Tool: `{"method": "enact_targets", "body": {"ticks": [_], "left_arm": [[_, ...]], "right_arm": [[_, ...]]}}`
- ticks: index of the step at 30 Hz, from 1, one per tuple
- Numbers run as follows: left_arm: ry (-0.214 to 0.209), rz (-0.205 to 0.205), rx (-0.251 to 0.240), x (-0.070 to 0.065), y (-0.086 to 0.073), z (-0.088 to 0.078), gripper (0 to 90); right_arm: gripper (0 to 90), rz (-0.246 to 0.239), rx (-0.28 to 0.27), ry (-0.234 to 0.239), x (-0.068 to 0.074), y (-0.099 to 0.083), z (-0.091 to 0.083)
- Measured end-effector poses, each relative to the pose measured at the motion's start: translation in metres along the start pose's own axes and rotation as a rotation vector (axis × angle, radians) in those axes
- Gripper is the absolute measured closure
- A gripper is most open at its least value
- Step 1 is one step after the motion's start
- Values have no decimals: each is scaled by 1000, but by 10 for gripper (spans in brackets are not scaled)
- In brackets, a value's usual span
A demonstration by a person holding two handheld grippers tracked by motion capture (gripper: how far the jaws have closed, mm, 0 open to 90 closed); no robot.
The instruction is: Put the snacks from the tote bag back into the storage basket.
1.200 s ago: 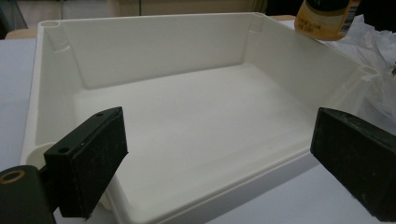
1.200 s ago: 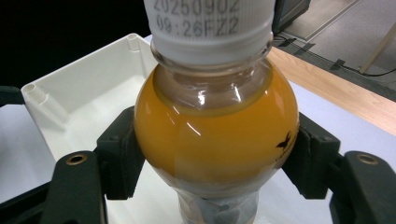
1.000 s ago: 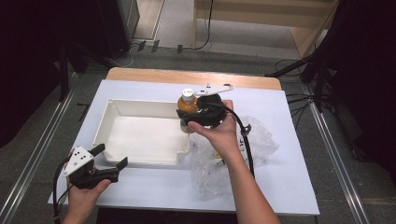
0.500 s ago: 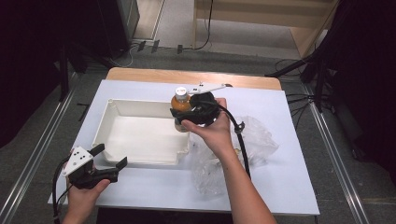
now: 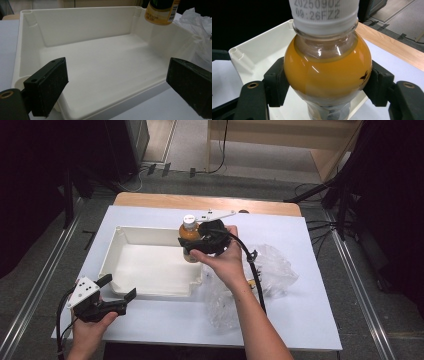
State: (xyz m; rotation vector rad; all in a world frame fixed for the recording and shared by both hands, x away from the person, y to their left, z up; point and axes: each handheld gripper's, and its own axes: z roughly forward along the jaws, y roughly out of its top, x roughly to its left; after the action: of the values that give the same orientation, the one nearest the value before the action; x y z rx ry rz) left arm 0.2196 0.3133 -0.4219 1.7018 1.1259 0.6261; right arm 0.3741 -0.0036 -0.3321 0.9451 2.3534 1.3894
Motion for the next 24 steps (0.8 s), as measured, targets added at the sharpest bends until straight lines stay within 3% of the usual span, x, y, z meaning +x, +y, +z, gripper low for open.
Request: {"method": "enact_targets", "body": {"ticks": [24], "left_arm": [[-1,-6,-2,1,0,-1,41]], "right_arm": [[312,3,16,5,-1,-11,12]]}}
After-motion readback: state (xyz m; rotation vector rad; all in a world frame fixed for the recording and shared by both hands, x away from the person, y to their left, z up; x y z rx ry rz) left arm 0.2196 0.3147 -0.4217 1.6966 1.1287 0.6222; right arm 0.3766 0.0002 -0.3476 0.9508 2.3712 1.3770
